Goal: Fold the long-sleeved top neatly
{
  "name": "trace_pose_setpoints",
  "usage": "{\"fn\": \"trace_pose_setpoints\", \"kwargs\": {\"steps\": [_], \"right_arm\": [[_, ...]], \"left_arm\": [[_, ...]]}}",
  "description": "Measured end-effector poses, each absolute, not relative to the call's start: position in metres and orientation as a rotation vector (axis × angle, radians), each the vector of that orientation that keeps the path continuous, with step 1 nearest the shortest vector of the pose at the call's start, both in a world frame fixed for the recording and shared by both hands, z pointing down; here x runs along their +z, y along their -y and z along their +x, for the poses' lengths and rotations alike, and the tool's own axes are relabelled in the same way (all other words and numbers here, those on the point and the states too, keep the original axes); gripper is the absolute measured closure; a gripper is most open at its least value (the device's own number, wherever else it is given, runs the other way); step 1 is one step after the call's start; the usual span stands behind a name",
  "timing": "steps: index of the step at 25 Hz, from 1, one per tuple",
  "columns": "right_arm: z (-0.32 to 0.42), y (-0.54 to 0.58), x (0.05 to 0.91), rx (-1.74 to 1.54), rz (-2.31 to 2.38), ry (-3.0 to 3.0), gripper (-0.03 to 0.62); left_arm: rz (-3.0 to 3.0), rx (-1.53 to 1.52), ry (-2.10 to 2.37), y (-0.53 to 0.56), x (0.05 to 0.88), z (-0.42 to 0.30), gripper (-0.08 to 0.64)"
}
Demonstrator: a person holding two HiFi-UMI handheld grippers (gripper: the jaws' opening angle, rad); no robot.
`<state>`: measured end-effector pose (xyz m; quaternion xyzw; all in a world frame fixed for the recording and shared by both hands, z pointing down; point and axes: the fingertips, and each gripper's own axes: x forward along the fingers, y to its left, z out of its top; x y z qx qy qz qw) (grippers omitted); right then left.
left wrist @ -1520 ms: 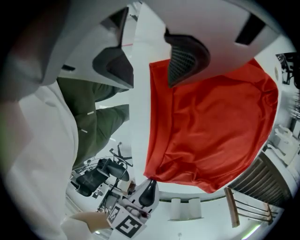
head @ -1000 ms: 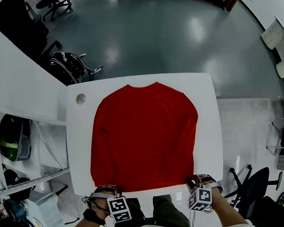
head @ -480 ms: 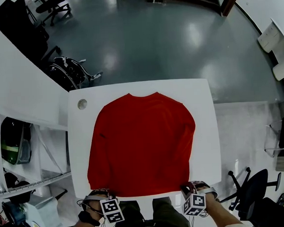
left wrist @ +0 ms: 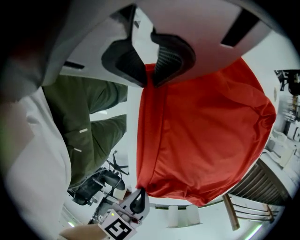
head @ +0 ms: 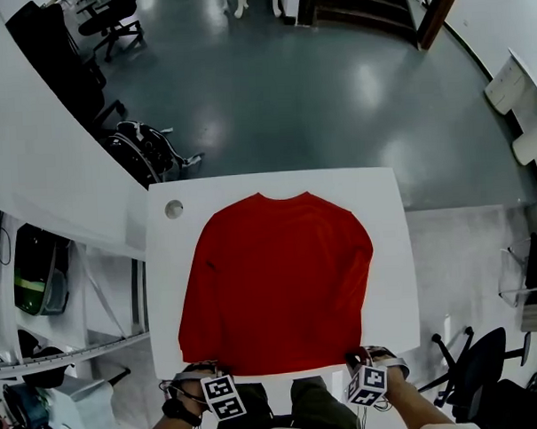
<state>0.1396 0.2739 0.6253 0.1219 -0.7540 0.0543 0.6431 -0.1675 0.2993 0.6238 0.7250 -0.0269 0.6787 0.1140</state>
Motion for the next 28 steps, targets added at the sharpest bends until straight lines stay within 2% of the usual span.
{"fn": "trace_pose_setpoints", "kwargs": {"steps": [3,5,8,15,23,28], "right_arm": [[0.137,-0.273,0.623,0.157,0.303,1.710,0.553],[0.137,-0.269,0.618,0.174,0.337,1.703,0.524],[0.138,-0.266,0.608,0.172,0.377,1.674,0.488],[0.127,-0.251,0.584,-0.028,0.443,1.684,0.481],[0.089,-0.254,0.596,-0.429,0.155,1.699,0.434],[0.082,-0.263,0.610,-0.442,-0.029,1.658,0.444]], "left_arm": [[2.164,1.875,0.133,-0.302,0.619,-0.163,0.463],[2.191,1.795,0.176,-0.304,0.612,-0.163,0.414],[2.224,1.690,0.228,-0.311,0.602,-0.172,0.378],[2.254,1.558,0.291,-0.310,0.585,-0.200,0.377],[2.198,1.590,0.371,-0.297,0.586,-0.192,0.377],[2.132,1.635,0.393,-0.301,0.596,-0.173,0.377]]}}
